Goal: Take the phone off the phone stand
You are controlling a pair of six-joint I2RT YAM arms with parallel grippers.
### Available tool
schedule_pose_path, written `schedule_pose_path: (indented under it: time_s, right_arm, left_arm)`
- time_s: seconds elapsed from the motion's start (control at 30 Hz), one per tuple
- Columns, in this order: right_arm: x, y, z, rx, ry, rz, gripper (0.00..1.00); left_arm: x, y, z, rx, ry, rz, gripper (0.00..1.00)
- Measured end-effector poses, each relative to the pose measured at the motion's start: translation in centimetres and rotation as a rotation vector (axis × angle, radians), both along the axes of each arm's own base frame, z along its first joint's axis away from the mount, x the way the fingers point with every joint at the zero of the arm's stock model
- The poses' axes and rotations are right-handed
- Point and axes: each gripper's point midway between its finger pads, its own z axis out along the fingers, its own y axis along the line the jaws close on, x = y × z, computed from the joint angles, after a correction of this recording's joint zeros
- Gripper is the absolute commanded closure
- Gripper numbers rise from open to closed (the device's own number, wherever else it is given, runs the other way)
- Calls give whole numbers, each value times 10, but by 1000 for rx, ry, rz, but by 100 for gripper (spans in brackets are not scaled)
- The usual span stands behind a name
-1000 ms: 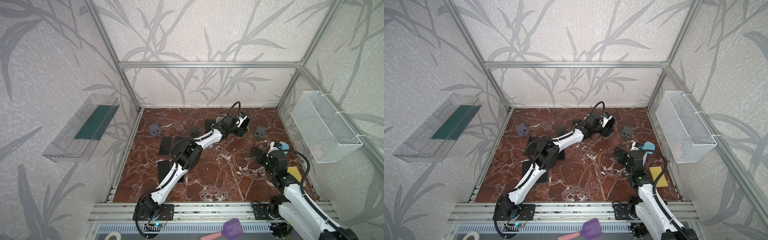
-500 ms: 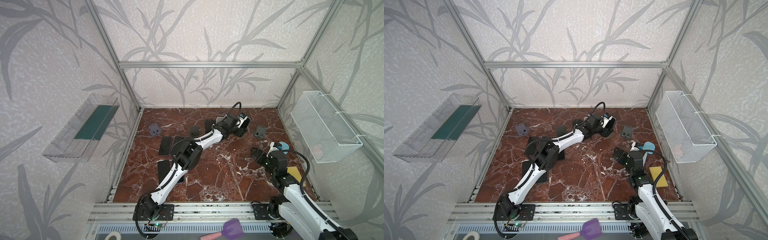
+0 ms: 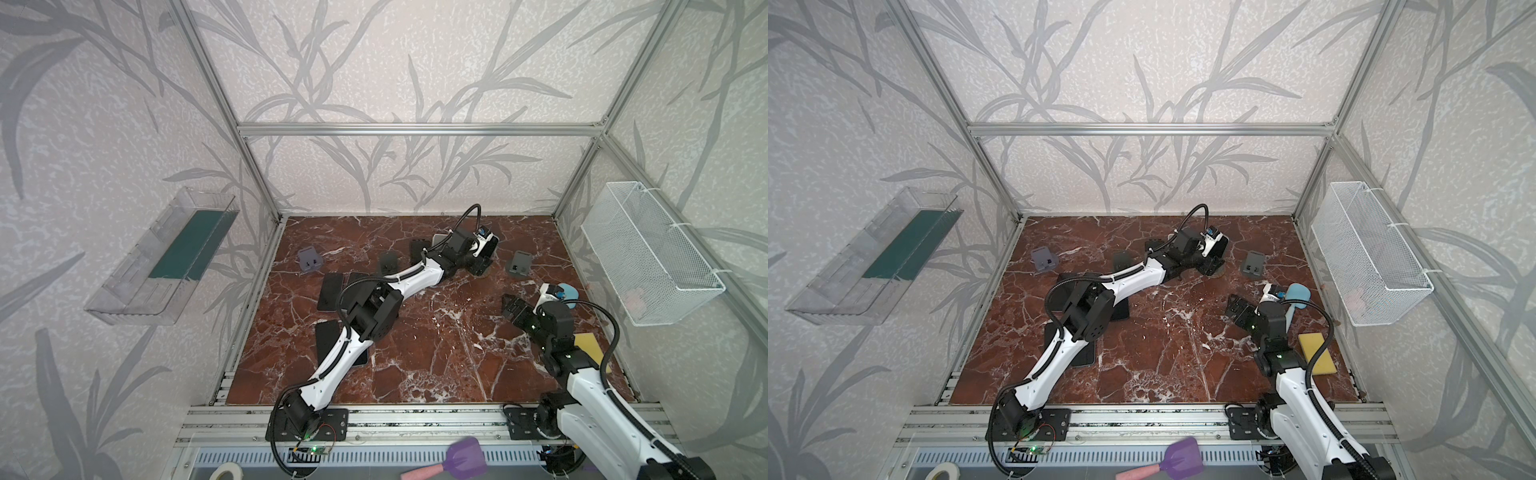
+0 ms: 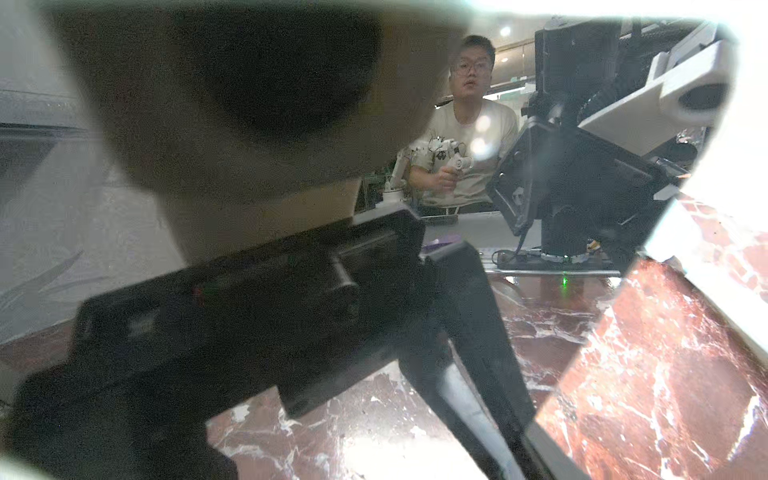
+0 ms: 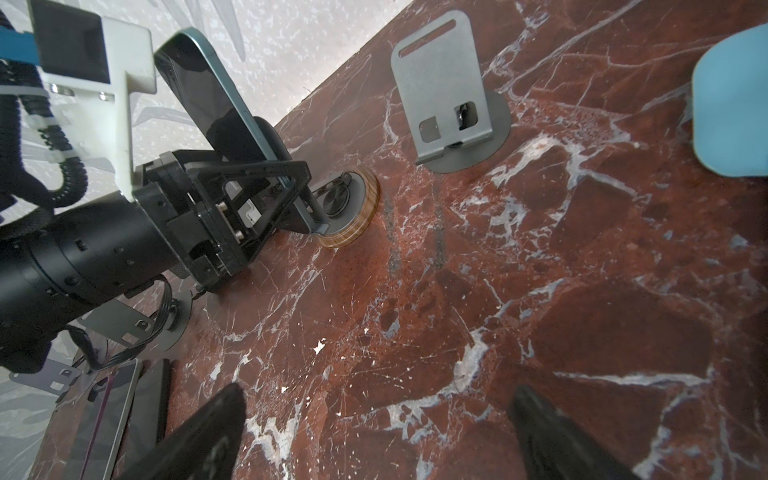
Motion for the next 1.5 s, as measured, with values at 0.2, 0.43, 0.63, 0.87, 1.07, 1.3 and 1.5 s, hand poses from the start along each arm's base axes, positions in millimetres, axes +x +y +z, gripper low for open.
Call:
schedule_pose_path:
  time_s: [0.2,0.43,0.63,0.87,1.07,1.3,1.5]
  right_arm:
    - [0,1,0,3,-1,5,2]
    - [0,1,3,4,-9,6,2]
    - [0,2,3,6,-12,9,2]
    - [2,12,1,34,-25,62,2]
    - [3,20,3,56,-44,99,2]
    - [7,25,1,81,-52,120,2]
    - [9,55,-16,119,-19,230,2]
  left_arm:
    - [-7,8,2,4,5,1,36]
    - [-12,11,17,-16,-14,2,36]
    - [-15,15,31,-35,-31,4,36]
    - [-24,26,40,-38,-40,13,36]
    - [-38,46,57,-34,-58,37,37]
    - [-63,84,72,-27,-77,96,39]
    - [-82,121,73,3,-65,176,44]
